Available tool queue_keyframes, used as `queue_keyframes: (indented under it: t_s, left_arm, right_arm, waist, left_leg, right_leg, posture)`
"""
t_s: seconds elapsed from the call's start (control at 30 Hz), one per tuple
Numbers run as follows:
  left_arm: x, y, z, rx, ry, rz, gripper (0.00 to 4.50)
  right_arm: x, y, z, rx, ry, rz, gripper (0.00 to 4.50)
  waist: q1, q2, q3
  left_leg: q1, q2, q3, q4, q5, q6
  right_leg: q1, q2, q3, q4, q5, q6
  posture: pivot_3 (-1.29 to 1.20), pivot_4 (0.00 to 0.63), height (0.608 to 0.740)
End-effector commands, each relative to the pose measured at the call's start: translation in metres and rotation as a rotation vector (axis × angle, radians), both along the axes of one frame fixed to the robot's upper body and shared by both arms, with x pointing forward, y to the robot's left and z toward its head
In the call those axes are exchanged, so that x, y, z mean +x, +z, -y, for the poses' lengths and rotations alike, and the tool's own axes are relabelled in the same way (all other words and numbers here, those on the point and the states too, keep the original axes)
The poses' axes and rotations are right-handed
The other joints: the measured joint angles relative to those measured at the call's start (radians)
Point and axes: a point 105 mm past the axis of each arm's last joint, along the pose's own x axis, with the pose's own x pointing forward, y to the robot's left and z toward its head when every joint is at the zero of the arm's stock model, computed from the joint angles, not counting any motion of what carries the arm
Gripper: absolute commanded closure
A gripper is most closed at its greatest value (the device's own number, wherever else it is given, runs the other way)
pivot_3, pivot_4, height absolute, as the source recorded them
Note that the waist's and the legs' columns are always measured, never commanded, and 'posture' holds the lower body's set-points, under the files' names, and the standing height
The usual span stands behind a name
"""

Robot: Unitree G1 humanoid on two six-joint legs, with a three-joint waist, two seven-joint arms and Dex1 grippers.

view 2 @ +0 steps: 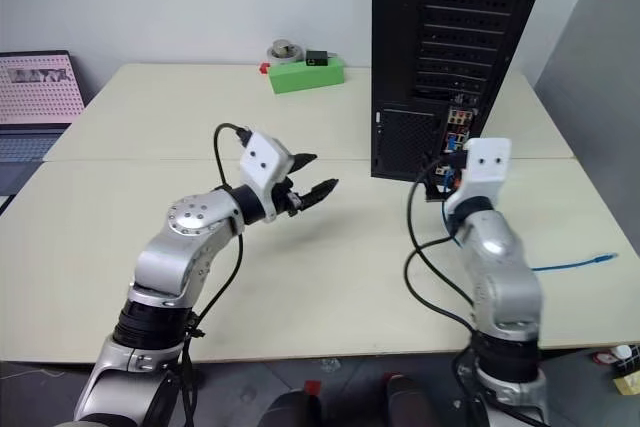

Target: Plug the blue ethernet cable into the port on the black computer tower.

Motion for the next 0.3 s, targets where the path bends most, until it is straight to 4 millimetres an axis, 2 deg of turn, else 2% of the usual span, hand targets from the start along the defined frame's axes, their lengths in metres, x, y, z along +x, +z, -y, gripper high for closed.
queue_keyframes:
  t_s: [0.03,0.13,0.3]
  left_arm:
    - [-0.001,0.015,-0.015,-0.02,0.001,0.013,1.24]
    - [-0.007,0.019,-0.028,-0.023,-0.035,-0.007,1.24]
    - [-0.016,0.018,-0.032,0.014,-0.092,-0.009,1.24]
  right_arm:
    - [-0.023,0.024,0.005,-0.068,0.118,0.072,0.1]
    - [-0.037,0.028,0.029,-0.15,0.167,0.046,0.1]
    - [-0.043,0.027,0.037,-0.182,0.205,0.001,0.1]
  waist:
    - [-0.001,0.0,0.0]
    - [0.002,0.0,0.0]
    - [0.002,0.0,0.0]
  left_leg:
    - [0.0,0.0,0.0,0.0,0.0,0.0]
    - [0.0,-0.001,0.0,0.0,0.0,0.0]
    - [0.0,0.0,0.0,-0.001,0.0,0.0]
  right_leg:
    - [0.0,0.0,0.0,0.0,0.0,0.0]
    - [0.001,0.001,-0.001,-0.002,-0.001,0.001]
    - [0.002,0.001,-0.001,-0.004,0.0,0.0]
  posture:
    - [0.0,0.15,0.74]
    - [0.0,0.15,0.74]
    - [0.0,0.15,0.74]
